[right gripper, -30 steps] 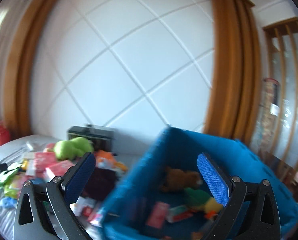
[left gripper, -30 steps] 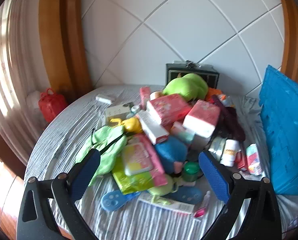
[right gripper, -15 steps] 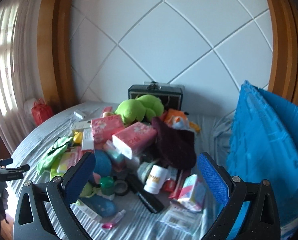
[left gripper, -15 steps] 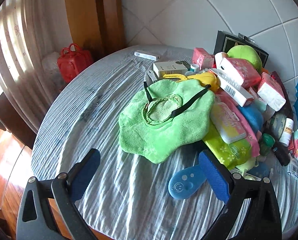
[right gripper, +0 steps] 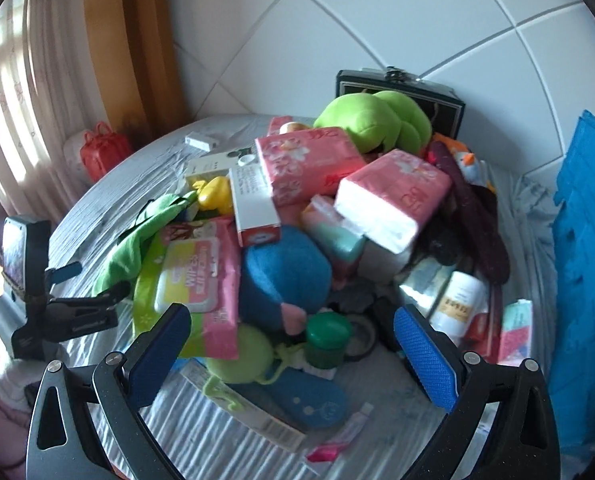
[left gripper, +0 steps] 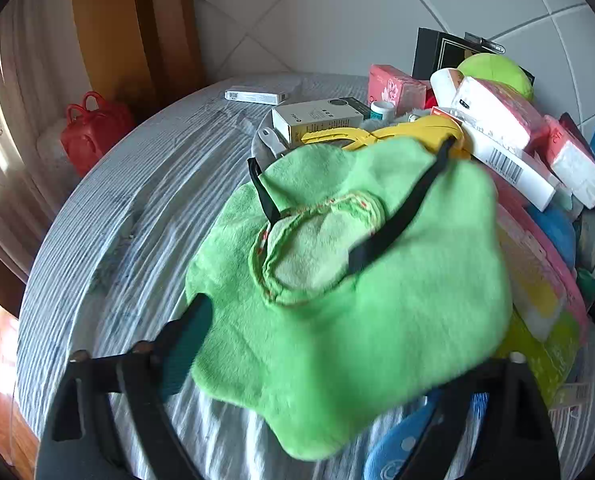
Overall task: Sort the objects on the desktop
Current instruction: 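Grasp the green plush hat with left tool while right tool grasps pink WIPES pack, then carry the green hat and WIPES pack into the blue crate and open both tools, then withdraw both tools from the crate back toward the pile, then grasp the light-green alien plush with left tool while right tool grasps white medicine box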
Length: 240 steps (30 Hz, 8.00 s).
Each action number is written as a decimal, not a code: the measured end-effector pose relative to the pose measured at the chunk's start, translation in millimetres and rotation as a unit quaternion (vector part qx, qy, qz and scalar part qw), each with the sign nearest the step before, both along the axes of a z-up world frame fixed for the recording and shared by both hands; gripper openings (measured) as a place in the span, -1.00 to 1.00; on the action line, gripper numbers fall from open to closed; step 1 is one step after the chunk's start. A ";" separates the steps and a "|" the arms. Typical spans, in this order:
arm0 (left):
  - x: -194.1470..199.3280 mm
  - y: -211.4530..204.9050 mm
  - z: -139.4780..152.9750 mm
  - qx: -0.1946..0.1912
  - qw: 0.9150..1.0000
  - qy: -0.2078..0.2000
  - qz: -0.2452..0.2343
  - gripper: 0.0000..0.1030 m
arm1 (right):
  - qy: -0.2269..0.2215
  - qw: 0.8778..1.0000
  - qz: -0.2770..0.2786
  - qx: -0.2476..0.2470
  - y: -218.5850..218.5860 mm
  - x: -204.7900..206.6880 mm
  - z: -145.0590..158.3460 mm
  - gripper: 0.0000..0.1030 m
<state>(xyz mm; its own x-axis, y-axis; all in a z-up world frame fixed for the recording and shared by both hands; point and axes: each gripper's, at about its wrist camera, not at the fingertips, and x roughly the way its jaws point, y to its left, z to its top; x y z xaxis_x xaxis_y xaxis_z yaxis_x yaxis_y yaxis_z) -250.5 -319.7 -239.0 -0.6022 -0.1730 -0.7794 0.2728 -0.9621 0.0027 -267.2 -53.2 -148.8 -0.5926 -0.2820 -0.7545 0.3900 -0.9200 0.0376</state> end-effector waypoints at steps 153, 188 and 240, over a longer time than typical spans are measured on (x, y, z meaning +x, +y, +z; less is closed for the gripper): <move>-25.5 683.1 249.5 0.017 0.856 0.054 -0.513 0.19 | 0.112 0.893 -0.424 0.098 552.4 100.9 160.6 0.88; 16.7 500.0 294.5 0.014 0.934 0.231 -0.272 0.70 | 0.135 0.887 -0.436 0.066 550.9 107.9 155.8 1.00; 38.0 147.4 34.1 0.009 0.995 -0.026 -0.099 0.10 | -0.080 0.996 0.030 0.003 66.6 31.7 -66.1 1.00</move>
